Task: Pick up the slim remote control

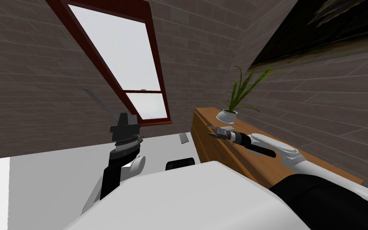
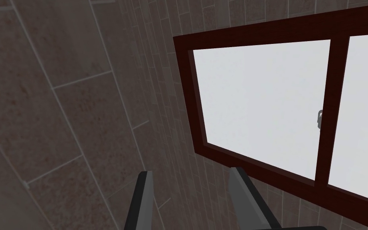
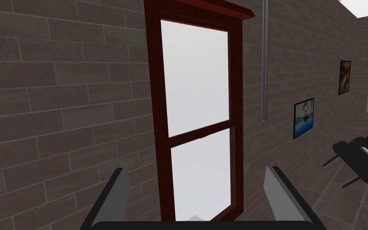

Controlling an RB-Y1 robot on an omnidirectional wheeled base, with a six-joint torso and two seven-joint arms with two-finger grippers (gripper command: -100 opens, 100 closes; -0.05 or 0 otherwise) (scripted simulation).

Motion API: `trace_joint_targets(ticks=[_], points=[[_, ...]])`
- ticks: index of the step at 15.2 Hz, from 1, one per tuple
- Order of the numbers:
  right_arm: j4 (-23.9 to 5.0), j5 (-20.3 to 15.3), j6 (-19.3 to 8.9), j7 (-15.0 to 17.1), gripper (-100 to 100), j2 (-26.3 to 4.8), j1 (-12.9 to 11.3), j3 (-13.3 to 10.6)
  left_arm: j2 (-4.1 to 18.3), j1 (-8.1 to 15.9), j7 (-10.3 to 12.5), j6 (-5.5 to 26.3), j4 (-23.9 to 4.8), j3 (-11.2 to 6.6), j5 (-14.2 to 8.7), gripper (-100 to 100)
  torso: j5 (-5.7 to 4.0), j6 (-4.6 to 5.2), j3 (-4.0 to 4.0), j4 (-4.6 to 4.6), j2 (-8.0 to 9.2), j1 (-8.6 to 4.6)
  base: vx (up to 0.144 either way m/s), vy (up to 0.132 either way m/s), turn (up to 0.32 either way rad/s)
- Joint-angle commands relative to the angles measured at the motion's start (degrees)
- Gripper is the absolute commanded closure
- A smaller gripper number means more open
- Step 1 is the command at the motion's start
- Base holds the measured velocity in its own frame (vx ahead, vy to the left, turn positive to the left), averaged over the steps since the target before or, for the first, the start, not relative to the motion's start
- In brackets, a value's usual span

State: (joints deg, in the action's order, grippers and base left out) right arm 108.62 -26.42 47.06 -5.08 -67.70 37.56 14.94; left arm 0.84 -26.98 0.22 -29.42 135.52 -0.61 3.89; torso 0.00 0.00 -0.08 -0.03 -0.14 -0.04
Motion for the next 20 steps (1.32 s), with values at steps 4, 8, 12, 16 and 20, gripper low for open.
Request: trace_joint_targets(ticks=[4,8,12,16,20], points=[[-2.7,-2.5,1.6,0.4,-100,-6.3,1.2,1.1,0.0,0.0,0.0,0.0,0.0,0.0,0.0,0,0.0,0.0,0.01,0.0,0.03,0.0,0.025,-0.012,0.007],[-4.1,-4.1,2.4,0.6,-100,-11.0,2.1,1.7,0.0,0.0,0.0,0.0,0.0,0.0,0.0,0,-0.01,0.0,0.01,0.0,0.01,-0.04,0.028,-0.02,0.01],[-5.6,-5.6,3.2,0.7,-100,-15.5,2.9,2.3,0.0,0.0,0.0,0.0,0.0,0.0,0.0,0,0.0,0.0,0.02,0.01,0.03,-0.02,0.022,-0.015,0.005],[-7.0,-7.1,4.0,0.9,-100,-20.3,3.8,2.9,0.0,0.0,0.0,0.0,0.0,0.0,0.0,0,-0.02,0.0,0.01,0.01,0.02,-0.07,0.02,-0.024,0.005],[-9.6,-10.0,5.4,1.3,-100,-25.6,5.6,3.9,0.0,0.0,0.0,0.0,0.0,0.0,0.0,0,-0.02,-0.01,0.01,0.0,0.02,-0.07,0.022,-0.03,0.003]])
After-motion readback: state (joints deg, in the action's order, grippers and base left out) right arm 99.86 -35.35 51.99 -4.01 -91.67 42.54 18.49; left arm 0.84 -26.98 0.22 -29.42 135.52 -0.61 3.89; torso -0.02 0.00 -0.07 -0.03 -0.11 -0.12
